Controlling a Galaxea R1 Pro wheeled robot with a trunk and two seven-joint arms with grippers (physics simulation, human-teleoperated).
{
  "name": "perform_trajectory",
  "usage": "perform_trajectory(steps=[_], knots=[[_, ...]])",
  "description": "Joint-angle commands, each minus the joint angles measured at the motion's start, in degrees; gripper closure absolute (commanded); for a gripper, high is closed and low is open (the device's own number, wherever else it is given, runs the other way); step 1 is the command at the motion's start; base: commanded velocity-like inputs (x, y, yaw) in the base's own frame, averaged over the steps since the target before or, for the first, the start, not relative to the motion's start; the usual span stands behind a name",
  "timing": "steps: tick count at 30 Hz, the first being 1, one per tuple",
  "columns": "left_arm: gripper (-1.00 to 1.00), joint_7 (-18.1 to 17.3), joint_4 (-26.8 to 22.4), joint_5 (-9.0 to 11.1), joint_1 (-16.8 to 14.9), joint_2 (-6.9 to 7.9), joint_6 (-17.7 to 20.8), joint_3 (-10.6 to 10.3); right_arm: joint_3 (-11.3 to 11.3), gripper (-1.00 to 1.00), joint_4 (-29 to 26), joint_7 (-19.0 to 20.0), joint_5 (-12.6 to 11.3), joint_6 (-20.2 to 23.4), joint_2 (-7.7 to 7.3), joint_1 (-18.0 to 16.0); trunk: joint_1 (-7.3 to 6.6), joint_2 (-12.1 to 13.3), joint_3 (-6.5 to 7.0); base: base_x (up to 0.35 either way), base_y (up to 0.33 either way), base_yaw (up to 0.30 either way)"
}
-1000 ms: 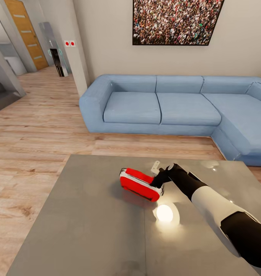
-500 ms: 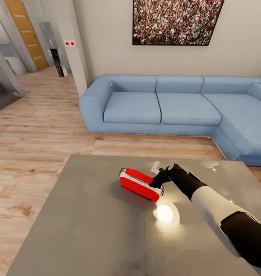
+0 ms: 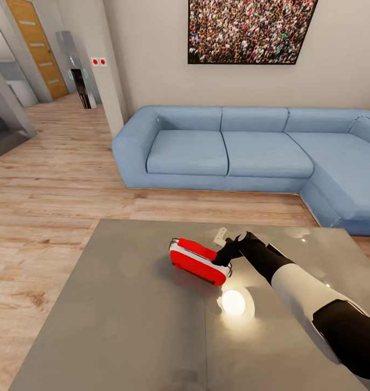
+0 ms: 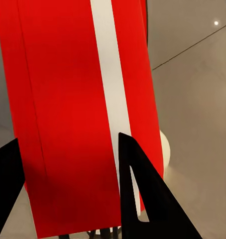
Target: Turn on the radio receiver that's on the table in the living room.
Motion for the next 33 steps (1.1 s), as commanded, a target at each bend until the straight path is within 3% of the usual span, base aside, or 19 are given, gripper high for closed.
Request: perform_trajectory(steps=[1, 10, 33], knots=[[-1.0, 0.0, 0.0, 0.0, 0.0, 0.0, 0.0, 0.0, 0.06, 1.0, 0.03, 0.18, -0.05, 0.13, 0.0, 0.0, 0.0, 0.0, 0.0, 0.0, 0.0, 0.0], [-1.0, 0.0, 0.0, -0.08, 0.0, 0.0, 0.0, 0.0, 0.06, 1.0, 0.03, 0.45, -0.04, 0.13, 0.0, -0.02, 0.0, 0.0, 0.11, 0.0, 0.0, 0.0], [-1.0, 0.0, 0.0, -0.17, 0.0, 0.11, 0.0, 0.0, -0.03, 1.0, 0.03, 0.65, -0.04, 0.13, 0.0, -0.02, 0.0, 0.0, 2.18, 0.0, 0.0, 0.0]])
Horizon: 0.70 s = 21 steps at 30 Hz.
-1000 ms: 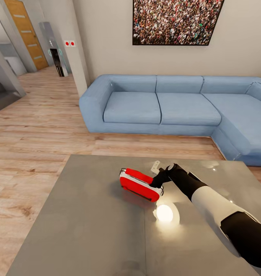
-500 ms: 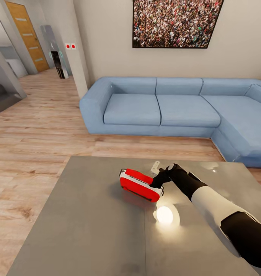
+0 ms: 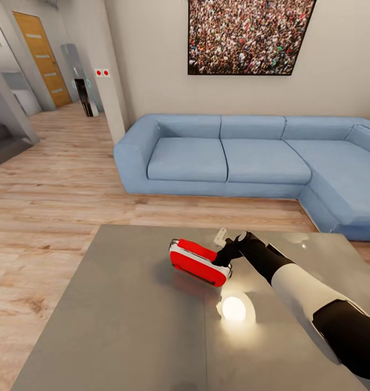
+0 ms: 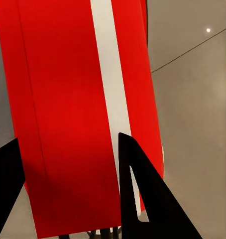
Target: Turn on the radio receiver that's on the table in the living room.
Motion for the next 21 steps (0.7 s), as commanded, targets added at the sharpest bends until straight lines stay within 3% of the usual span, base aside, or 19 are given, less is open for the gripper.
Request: perform_trajectory(steps=[1, 21], knots=[[-1.0, 0.0, 0.0, 0.0, 0.0, 0.06, 0.0, 0.0, -0.06, 1.0, -0.02, 0.12, -0.25, 0.06, 0.01, -0.01, 0.0, 0.0, 0.1, 0.0, 0.0, 0.0], [-1.0, 0.34, 0.0, -0.16, 0.0, -0.11, -0.09, 0.0, -0.04, 1.0, -0.02, 0.15, -0.25, 0.06, 0.01, -0.01, 0.0, 0.0, 1.97, 0.0, 0.0, 0.0]])
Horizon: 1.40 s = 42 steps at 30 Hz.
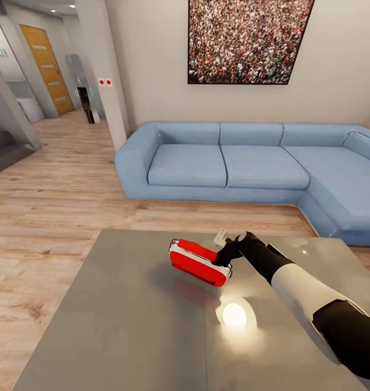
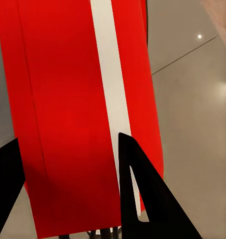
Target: Turn on the radio receiver that's on the table in the living room.
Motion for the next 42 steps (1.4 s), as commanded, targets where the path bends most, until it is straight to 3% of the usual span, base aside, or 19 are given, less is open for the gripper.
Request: perform_trajectory(steps=[1, 23, 42], knots=[[-1.0, 0.0, 0.0, 0.0, 0.0, 0.0, 0.0, 0.0, -0.08, 1.0, -0.02, 0.12, -0.26, 0.06, 0.01, -0.01, 0.0, 0.0, 0.1, 0.0, 0.0, 0.0], [-1.0, -0.36, 0.0, 0.28, 0.0, -0.05, 0.07, -0.09, -0.1, 1.0, -0.02, 0.12, -0.26, 0.06, 0.01, -0.01, 0.0, 0.0, 2.16, 0.0, 0.0, 0.0], [-1.0, -0.25, 0.0, 0.0, 0.0, 0.01, 0.01, -0.09, -0.09, 1.0, -0.02, 0.12, -0.26, 0.06, 0.01, -0.01, -4.17, 7.62, 7.35, 0.0, 0.0, 0.0]])
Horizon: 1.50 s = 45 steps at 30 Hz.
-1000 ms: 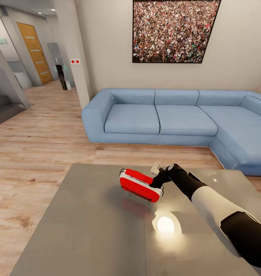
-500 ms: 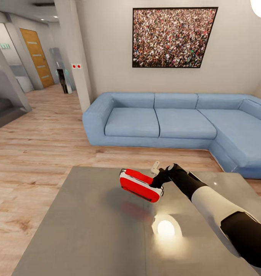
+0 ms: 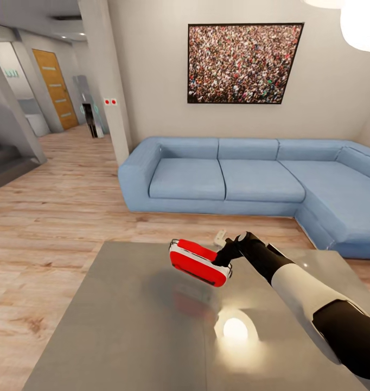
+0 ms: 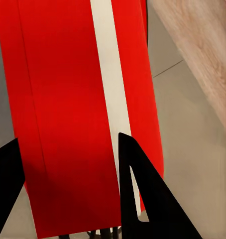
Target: Turn on the radio receiver that's on the table in the living room.
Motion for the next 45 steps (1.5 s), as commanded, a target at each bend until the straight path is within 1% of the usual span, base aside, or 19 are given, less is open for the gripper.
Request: perform_trajectory(steps=[1, 35, 45], knots=[[-1.0, 0.03, 0.0, -0.01, 0.0, 0.0, 0.03, 0.0, -0.07, 1.0, -0.02, 0.14, -0.23, 0.05, 0.01, -0.01, -0.23, 0.42, 0.28, 0.0, 0.0, 0.0], [-1.0, 0.29, 0.0, -0.02, 0.0, 0.0, 0.15, 0.0, 0.02, 1.0, -0.02, 0.1, -0.23, 0.05, 0.01, 0.0, -7.69, 14.05, 9.57, 0.0, 0.0, 0.0], [-1.0, 0.26, 0.0, 0.05, 0.0, 0.01, 0.02, 0.0, -0.01, 1.0, -0.19, -0.6, -0.15, -0.01, 0.23, 0.0, -7.69, 14.05, 9.82, 0.0, 0.0, 0.0]])
